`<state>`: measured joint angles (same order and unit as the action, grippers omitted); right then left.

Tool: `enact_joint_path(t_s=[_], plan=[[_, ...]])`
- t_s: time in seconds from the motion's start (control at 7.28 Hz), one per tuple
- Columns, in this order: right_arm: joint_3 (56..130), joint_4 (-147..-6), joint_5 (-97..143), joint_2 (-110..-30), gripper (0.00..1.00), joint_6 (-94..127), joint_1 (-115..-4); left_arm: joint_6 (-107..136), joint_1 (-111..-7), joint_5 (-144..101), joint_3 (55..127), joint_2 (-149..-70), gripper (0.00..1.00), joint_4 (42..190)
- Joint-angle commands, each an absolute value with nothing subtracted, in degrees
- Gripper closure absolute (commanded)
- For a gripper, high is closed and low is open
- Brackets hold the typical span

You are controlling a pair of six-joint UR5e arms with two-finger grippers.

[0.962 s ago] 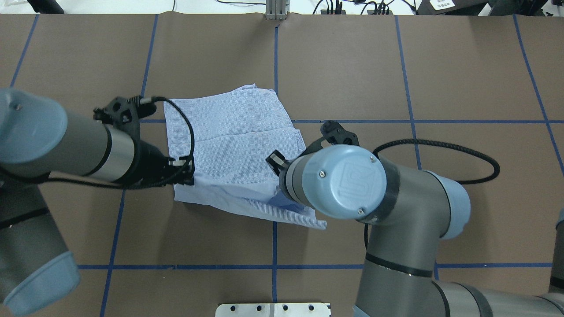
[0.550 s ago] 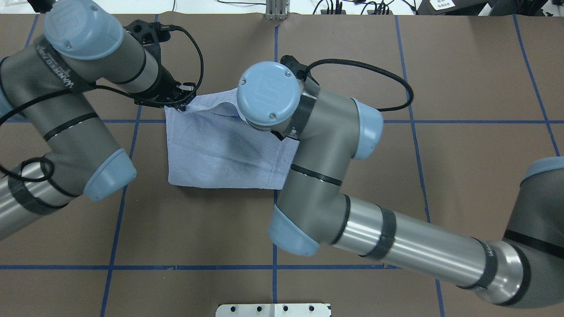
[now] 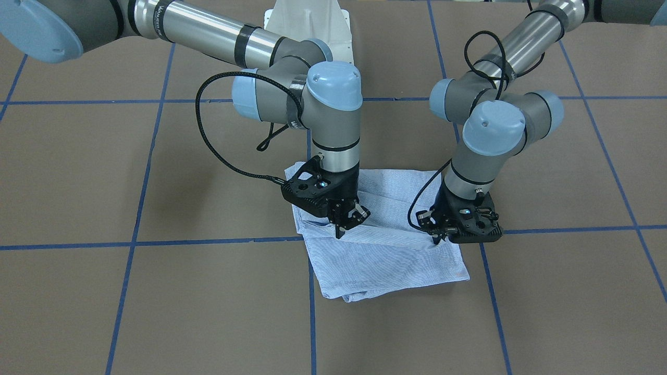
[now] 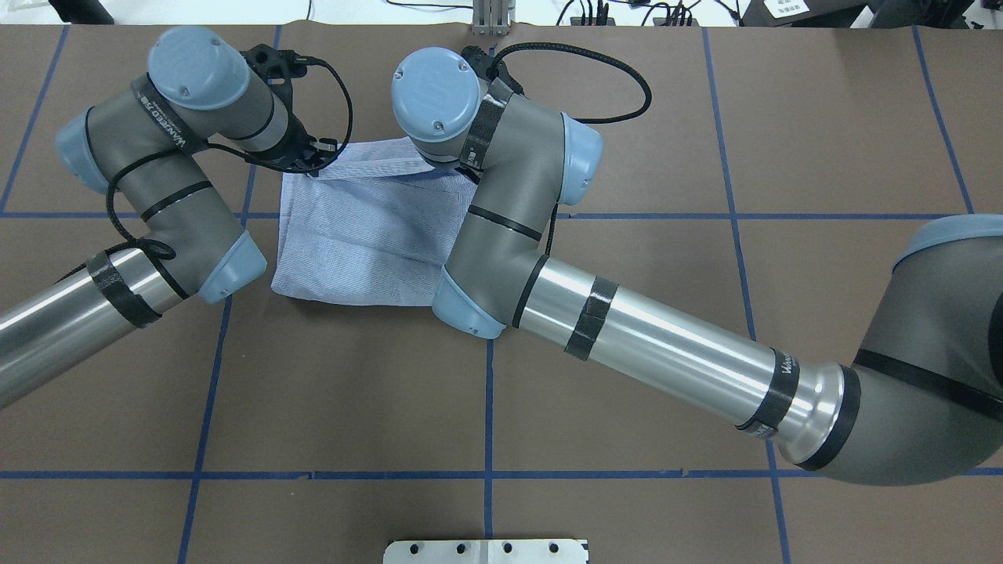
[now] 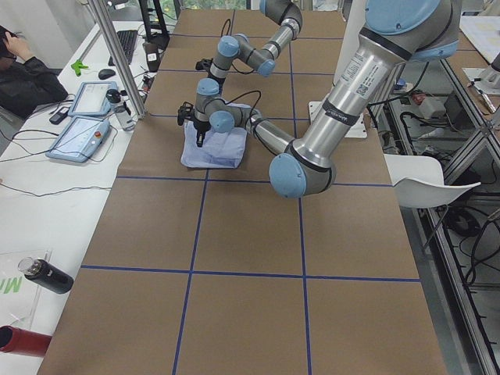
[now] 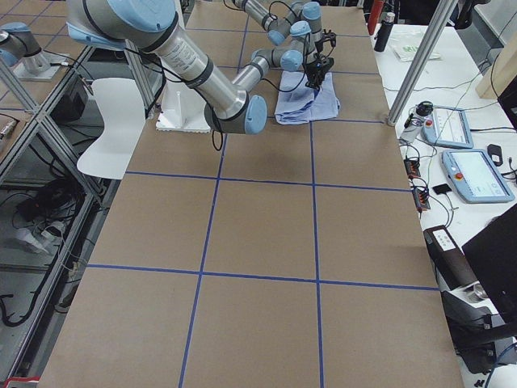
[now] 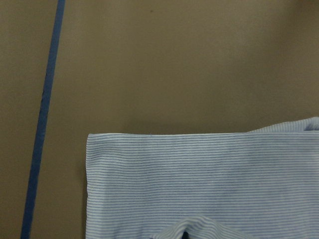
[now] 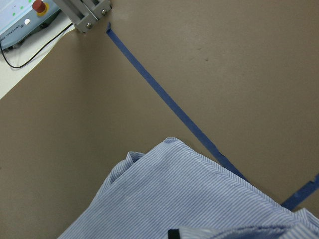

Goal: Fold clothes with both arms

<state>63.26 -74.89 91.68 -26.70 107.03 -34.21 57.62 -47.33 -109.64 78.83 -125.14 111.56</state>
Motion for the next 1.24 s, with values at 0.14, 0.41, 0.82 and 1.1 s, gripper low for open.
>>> enact_joint_path(t_s=[0.14,0.41,0.82,1.1], plan=[[51.2,-66.6,91.6,-20.8,0.49,103.2,-34.8,55.7,-48.9,-109.9,75.2,-125.4,1.00,115.8],[50.3,-66.6,92.3,-19.9,0.10,98.5,-35.5,55.2,-50.5,-110.0,75.1,-125.8,0.59,115.8],[50.4,-75.4,103.8,-18.5,0.00,84.3,-40.1,43.2,-55.7,-119.3,77.8,-123.9,0.00,115.0],[59.4,-91.6,111.1,-19.8,0.00,75.4,-43.8,37.6,-56.9,-120.7,89.6,-115.6,0.00,112.4]])
